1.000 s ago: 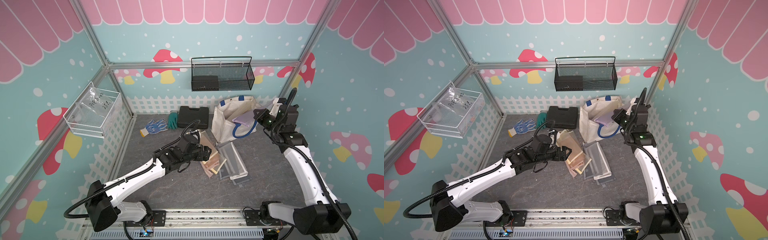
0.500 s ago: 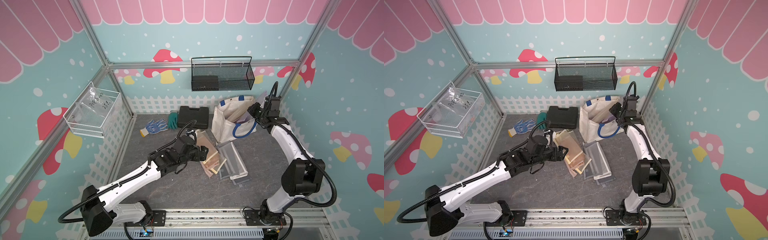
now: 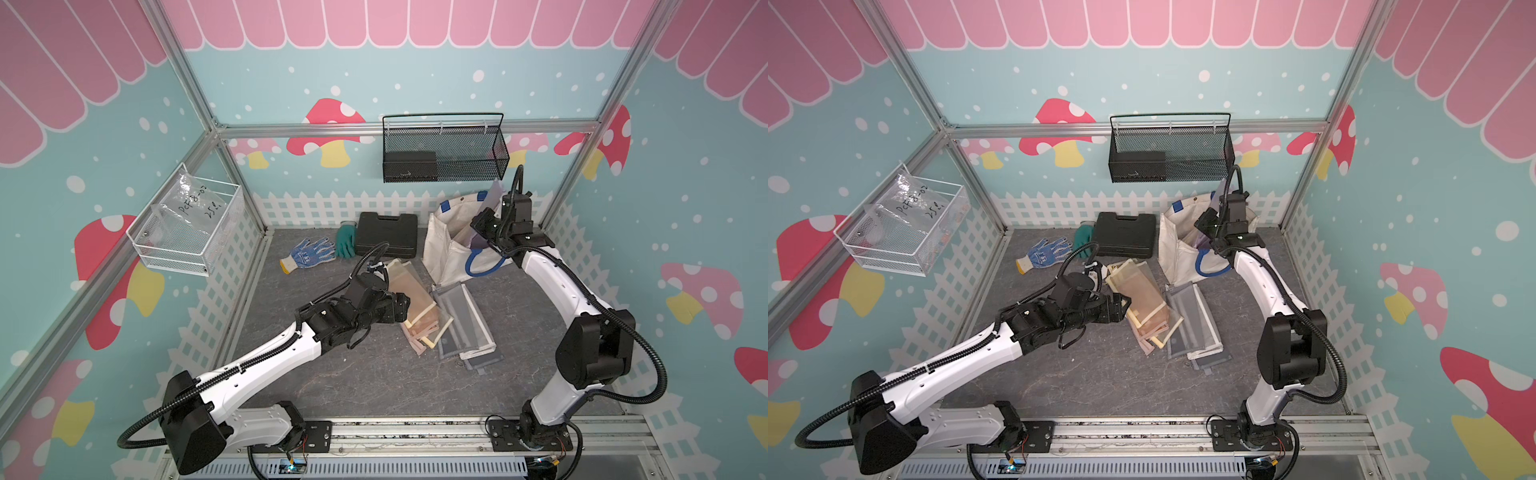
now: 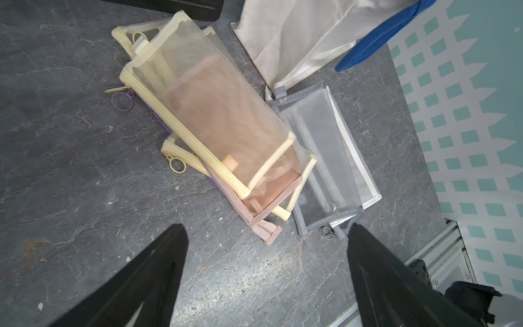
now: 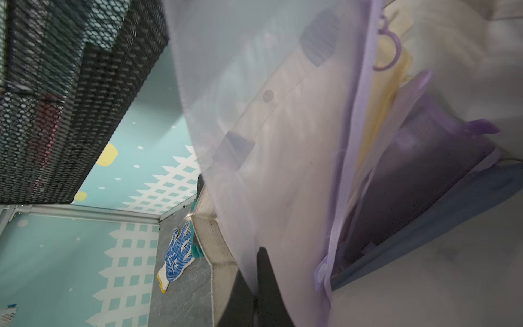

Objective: Put the pencil pouch into the canvas bag
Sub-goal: Place the pencil pouch in the canvas bag.

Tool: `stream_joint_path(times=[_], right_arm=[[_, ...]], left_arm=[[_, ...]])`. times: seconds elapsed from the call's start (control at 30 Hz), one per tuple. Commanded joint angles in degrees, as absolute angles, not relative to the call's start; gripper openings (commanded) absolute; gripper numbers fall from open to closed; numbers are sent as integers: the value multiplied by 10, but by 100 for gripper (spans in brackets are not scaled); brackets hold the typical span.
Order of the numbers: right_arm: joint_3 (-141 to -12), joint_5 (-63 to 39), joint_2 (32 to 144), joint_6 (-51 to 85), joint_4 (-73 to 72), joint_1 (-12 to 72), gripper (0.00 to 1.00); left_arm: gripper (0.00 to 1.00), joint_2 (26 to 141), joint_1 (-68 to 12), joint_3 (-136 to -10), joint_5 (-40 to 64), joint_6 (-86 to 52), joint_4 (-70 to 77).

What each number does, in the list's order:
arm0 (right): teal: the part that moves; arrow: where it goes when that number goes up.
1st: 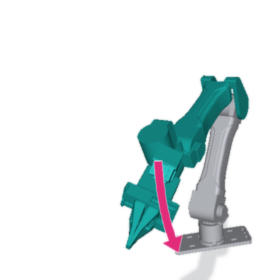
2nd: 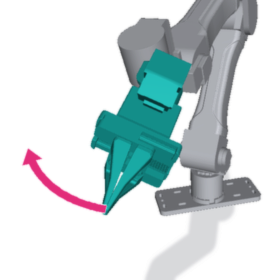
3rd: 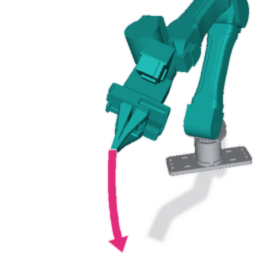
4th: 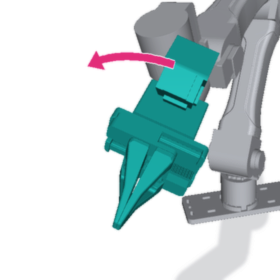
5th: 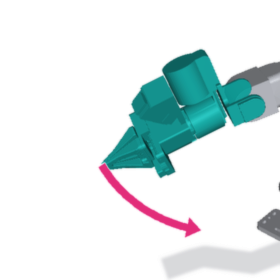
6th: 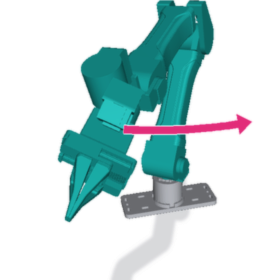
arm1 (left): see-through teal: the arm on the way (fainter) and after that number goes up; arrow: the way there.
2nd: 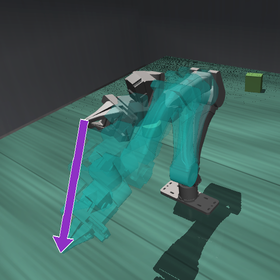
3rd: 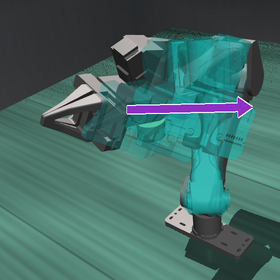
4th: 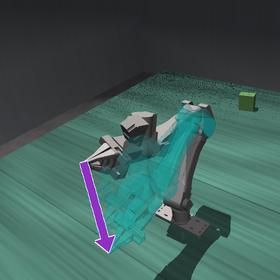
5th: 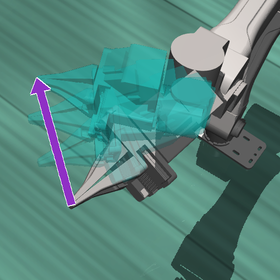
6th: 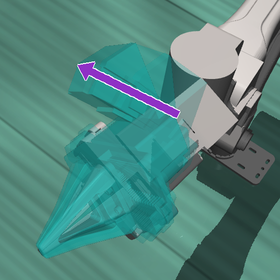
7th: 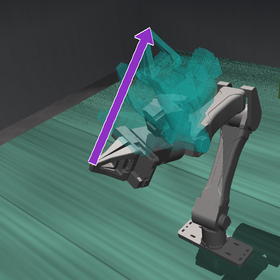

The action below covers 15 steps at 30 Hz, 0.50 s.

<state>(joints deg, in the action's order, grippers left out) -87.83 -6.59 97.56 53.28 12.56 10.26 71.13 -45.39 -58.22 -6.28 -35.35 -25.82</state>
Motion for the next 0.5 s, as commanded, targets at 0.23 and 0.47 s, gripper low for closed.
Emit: stream_joint_path(times=[0.23, 0.47], right_arm=[[-859, -30, 990, 574, 133, 88, 0], [-827, -27, 992, 629, 115, 78, 0]], left_arm=[[89, 660, -437, -541, -75, -359, -250], [89, 643, -424, -542, -74, -349, -264]])
